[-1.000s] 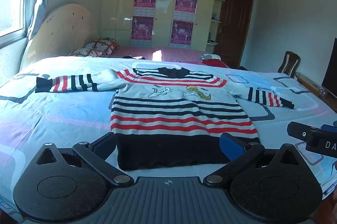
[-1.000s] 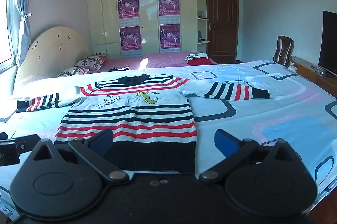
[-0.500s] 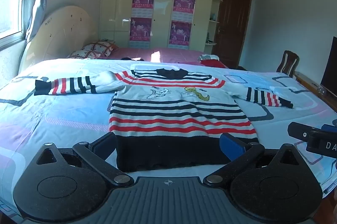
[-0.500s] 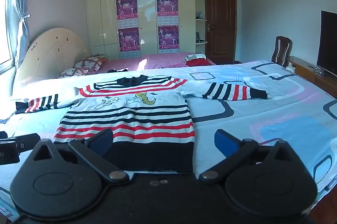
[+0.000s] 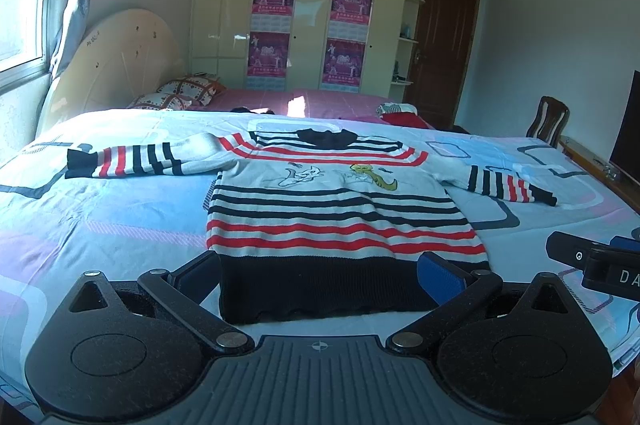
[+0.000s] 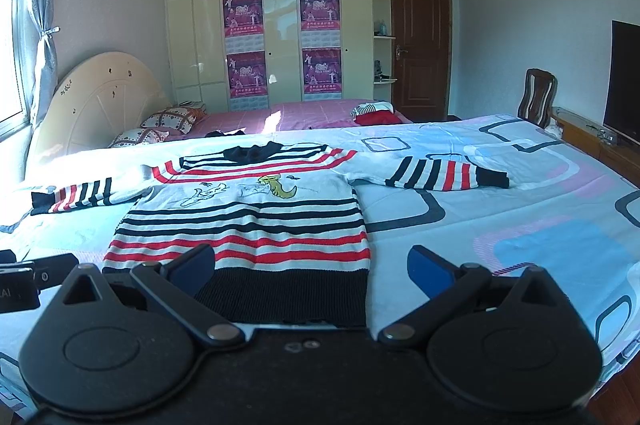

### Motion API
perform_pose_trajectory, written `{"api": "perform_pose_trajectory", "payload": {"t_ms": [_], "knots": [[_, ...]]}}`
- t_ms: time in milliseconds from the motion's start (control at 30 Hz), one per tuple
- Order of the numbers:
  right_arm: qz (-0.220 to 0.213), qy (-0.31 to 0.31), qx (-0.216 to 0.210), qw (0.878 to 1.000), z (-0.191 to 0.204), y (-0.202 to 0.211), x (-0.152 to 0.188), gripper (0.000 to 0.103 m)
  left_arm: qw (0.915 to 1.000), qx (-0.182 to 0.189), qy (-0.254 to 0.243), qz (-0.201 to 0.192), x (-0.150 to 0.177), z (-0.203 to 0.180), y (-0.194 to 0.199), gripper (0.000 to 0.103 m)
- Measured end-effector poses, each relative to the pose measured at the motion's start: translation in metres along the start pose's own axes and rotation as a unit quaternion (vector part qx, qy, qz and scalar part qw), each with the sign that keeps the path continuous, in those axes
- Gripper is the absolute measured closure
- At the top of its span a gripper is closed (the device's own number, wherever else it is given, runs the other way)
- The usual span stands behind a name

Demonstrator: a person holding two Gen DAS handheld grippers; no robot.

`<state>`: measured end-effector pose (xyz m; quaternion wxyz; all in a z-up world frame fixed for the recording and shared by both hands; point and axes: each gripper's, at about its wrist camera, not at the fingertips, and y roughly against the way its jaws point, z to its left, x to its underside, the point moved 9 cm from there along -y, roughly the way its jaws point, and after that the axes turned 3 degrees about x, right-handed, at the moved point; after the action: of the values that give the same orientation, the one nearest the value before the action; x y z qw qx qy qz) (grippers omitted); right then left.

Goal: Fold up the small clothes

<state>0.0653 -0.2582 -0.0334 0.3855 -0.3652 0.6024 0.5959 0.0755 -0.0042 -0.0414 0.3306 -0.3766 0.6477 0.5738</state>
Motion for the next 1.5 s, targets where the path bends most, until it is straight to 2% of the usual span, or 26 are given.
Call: {"api": "perform_pose_trajectory", "payload": {"t_ms": [1500], "knots": [[0.0, 0.003, -0.001, 1.0, 0.0036, 0.0006, 0.0012, 0.0, 1.0, 0.0, 0.002, 0.0, 0.002, 0.0005, -0.0002, 0.0]]}}
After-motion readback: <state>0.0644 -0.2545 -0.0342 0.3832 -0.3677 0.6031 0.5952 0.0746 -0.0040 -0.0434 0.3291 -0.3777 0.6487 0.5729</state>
